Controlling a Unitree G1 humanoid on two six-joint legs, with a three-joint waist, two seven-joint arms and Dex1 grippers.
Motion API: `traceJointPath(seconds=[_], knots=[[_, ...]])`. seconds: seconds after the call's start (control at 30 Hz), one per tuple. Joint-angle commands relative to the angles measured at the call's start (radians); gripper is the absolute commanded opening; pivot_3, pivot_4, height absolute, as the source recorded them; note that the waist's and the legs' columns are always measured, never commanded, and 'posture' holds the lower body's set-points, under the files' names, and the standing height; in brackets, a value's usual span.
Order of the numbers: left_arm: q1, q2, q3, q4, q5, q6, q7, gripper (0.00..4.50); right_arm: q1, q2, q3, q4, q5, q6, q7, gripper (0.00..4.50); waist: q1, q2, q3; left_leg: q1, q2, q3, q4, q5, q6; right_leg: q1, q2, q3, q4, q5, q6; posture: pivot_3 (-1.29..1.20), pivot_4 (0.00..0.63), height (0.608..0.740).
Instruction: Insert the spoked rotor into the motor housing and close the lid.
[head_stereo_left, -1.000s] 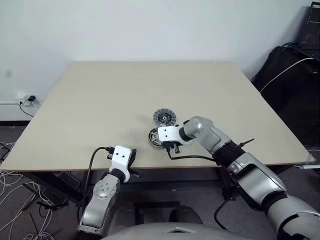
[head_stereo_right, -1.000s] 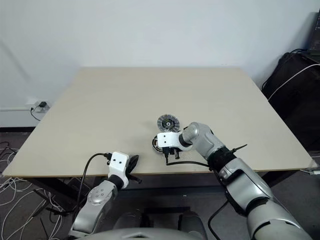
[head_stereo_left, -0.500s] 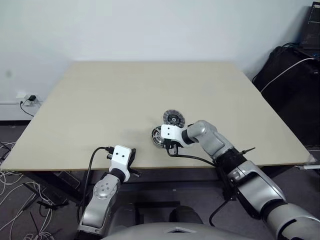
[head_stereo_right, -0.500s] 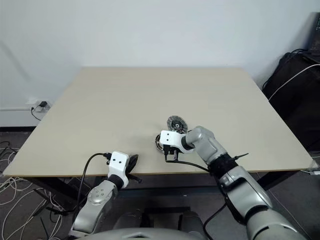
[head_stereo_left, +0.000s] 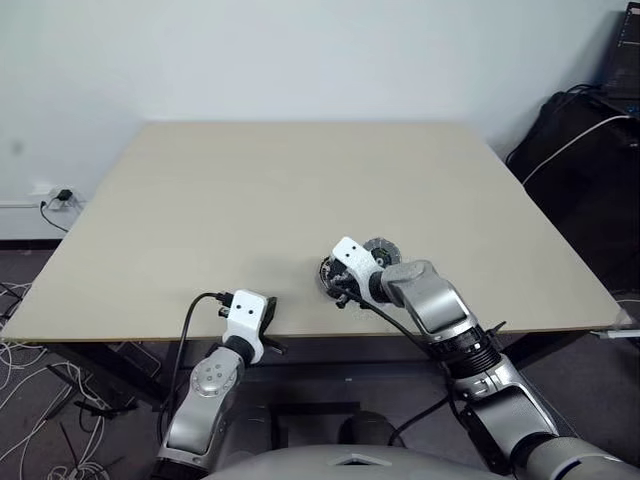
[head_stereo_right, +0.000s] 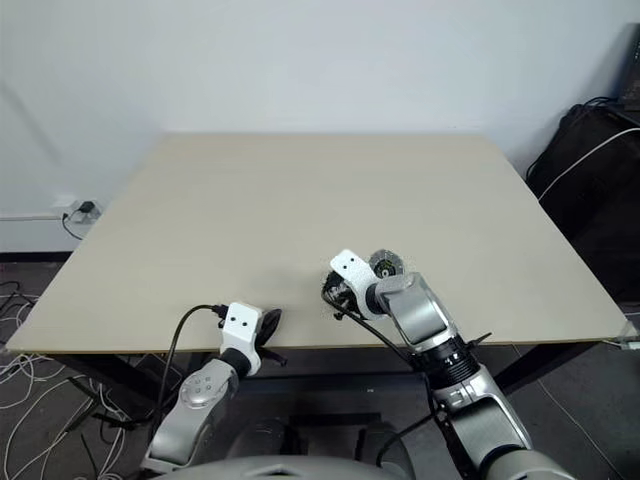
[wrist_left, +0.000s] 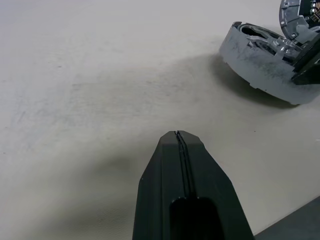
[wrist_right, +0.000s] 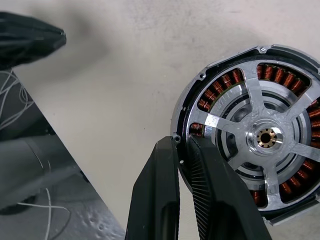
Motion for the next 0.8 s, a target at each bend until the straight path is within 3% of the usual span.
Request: traceJointPath(seconds=[0.03, 0.2, 0.4, 0.7, 0.8], knots=[[-0.016, -0.006, 0.001, -0.009, -0.003, -0.022, 0.0, 0.0, -0.055, 0.05, -0.048, -0.002, 0.038, 0.033, -0.069, 0.07, -0.001, 0.0, 0.0, 0.0, 0.0, 0.0, 0.0, 0.0, 0.0, 0.0, 0.0, 0.0, 0.0, 0.0, 0.0, 0.0, 0.0, 0.74], [-0.008, -0.006, 0.006, -0.014, -0.004, -0.021, 0.006, 0.0, -0.11, 0.155, -0.115, 0.128, 0.072, 0.047, -0.187, 0.07, -0.01, 0.0, 0.0, 0.0, 0.001, 0.0, 0.0, 0.0, 0.0, 0.0, 0.003, 0.0, 0.0, 0.0, 0.0, 0.0, 0.0, 0.74], [-0.001, -0.008, 0.01, -0.021, -0.004, -0.022, 0.012, 0.0, -0.148, 0.21, -0.103, 0.234, 0.093, -0.003, -0.251, 0.07, -0.02, 0.0, 0.0, 0.001, 0.001, 0.0, 0.0, 0.0, 0.0, 0.001, 0.003, 0.001, 0.0, 0.001, 0.001, 0.0, 0.0, 0.74], [0.006, -0.004, 0.012, -0.027, -0.006, -0.022, 0.017, 0.0, -0.127, 0.193, -0.059, 0.121, 0.153, -0.03, -0.229, 3.0, -0.025, 0.0, 0.0, 0.001, 0.001, 0.0, 0.0, 0.0, 0.0, 0.0, 0.003, 0.001, 0.0, 0.001, 0.001, 0.0, 0.0, 0.74], [0.002, -0.005, 0.009, -0.023, -0.006, -0.021, 0.015, 0.0, -0.111, 0.216, -0.11, 0.006, 0.2, -0.15, -0.237, 3.0, -0.025, 0.0, 0.0, -0.001, 0.001, 0.0, 0.0, 0.0, 0.0, -0.001, 0.003, 0.001, 0.0, 0.001, 0.001, 0.0, 0.0, 0.74]])
